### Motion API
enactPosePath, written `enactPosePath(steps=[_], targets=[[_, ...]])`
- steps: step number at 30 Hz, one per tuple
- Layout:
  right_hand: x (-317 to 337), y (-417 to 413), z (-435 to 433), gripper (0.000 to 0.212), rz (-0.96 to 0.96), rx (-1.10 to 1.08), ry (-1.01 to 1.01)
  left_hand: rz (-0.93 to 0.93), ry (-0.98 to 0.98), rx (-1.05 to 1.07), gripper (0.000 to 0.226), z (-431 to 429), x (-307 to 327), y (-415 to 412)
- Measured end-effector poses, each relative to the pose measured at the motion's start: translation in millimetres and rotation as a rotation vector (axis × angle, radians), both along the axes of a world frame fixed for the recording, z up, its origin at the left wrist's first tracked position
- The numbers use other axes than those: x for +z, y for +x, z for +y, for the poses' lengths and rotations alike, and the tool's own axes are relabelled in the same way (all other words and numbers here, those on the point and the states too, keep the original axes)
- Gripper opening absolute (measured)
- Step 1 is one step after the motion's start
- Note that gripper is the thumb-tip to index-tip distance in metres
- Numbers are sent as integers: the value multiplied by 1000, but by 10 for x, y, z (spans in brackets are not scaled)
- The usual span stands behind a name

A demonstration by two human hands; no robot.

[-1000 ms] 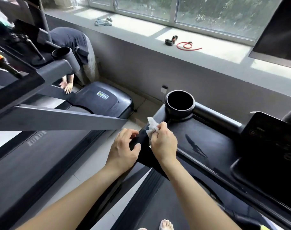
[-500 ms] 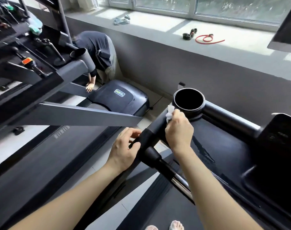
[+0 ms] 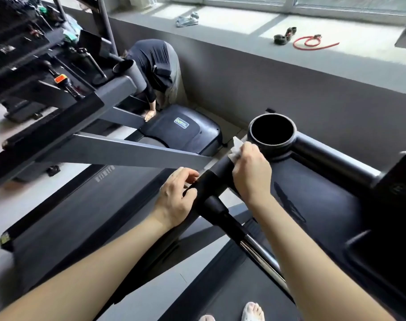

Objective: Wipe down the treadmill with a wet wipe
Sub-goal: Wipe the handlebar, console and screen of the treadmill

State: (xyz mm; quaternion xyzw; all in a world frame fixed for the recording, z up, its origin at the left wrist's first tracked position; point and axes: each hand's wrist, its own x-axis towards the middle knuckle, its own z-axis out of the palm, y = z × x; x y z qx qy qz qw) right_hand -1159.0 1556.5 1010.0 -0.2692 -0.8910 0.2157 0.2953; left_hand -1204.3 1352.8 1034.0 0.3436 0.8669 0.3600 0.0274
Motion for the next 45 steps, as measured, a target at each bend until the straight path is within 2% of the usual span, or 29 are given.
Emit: enactPosePath(steps=[2,5,9,11,13,16,18,21,25,29,31,36,39,41,45], targets=[[-8,150,-354,7,42,73,-100,-26,31,16,28,-21,24,46],[13,361,-864,22,99,196,-176,-166,90,92,27,-34,45,19],[-41,638,-1599,18,123,306,-132,-469,116,174,26,-158,109,-68],[-143,746,-1852,17,98,363,-90,-522,46,185,22,-386,114,-41],[-219,717,-1759,17,29,355,4,-513,-23,192,22,-708,89,18],[-139,490,-1486,8,81,89,-183,-474,-127,163,20,-1379,75,138],[-18,380,-1405,18,128,-68,-263,-453,-176,152,15,-1707,74,205],[-21,390,-1842,10,219,-154,-318,-450,-202,122,13,-2231,60,291],[-189,745,-2972,12,354,-93,-366,-459,-177,97,15,-2707,-4,411],[-315,1184,-3880,13,322,169,-393,-386,-125,37,19,-2880,-99,544],[-295,1162,-3698,13,299,202,-365,-301,-121,18,21,-2887,-123,588],[-217,722,-2589,13,333,-196,-473,-128,-148,7,33,-2848,-103,653],[-218,714,-2715,10,292,-271,-485,-94,-177,14,33,-2876,-112,660],[-140,865,-3210,16,346,-174,-475,-83,-173,24,35,-2888,-100,650],[-223,1332,-4185,13,246,389,-386,-137,-122,61,33,-2927,-115,612]])
